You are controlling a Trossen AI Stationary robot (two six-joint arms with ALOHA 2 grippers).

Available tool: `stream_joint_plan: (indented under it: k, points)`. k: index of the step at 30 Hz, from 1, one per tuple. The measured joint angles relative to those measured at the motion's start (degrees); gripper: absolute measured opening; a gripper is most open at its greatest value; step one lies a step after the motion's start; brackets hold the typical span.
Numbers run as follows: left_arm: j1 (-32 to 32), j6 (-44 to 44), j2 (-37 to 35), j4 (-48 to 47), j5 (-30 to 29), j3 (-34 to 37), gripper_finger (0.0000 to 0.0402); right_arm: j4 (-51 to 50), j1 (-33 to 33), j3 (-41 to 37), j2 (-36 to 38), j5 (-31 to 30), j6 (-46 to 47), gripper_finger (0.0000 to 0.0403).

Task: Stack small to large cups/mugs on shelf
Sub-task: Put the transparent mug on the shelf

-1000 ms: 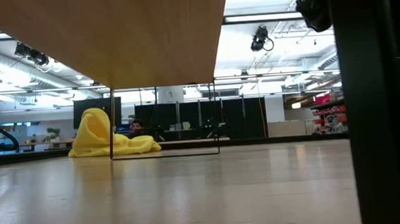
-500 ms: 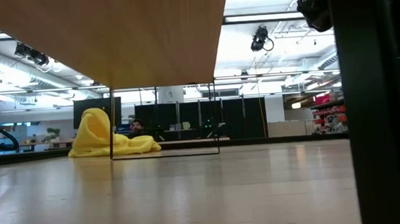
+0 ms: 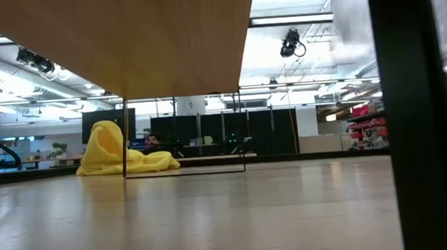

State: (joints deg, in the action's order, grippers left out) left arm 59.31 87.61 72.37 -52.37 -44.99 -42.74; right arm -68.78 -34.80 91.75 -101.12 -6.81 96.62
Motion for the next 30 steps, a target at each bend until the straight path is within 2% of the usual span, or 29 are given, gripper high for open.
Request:
stream_joint_plan:
  k: [5,12,20,30]
  points:
    - [0.01,-0.01,0.01,0.61,0.0,0.0,0.0015,-6.53,-3.17,11.86,0.0,-2.92,5.58,0.0002]
    - [0.02,-0.26,0.01,0.78,0.0,0.0,0.0014,-7.16,-5.23,22.12,-0.88,-9.27,7.81,0.0001]
    - [0.02,1.6,0.01,1.27,0.0,0.0,0.0019,-0.75,-0.89,27.4,-6.44,-11.01,-5.96,0.0]
    - [0.02,1.79,0.01,7.38,0.0,0.0,0.0015,-1.08,2.15,37.05,-15.85,-10.32,-18.74,0.0]
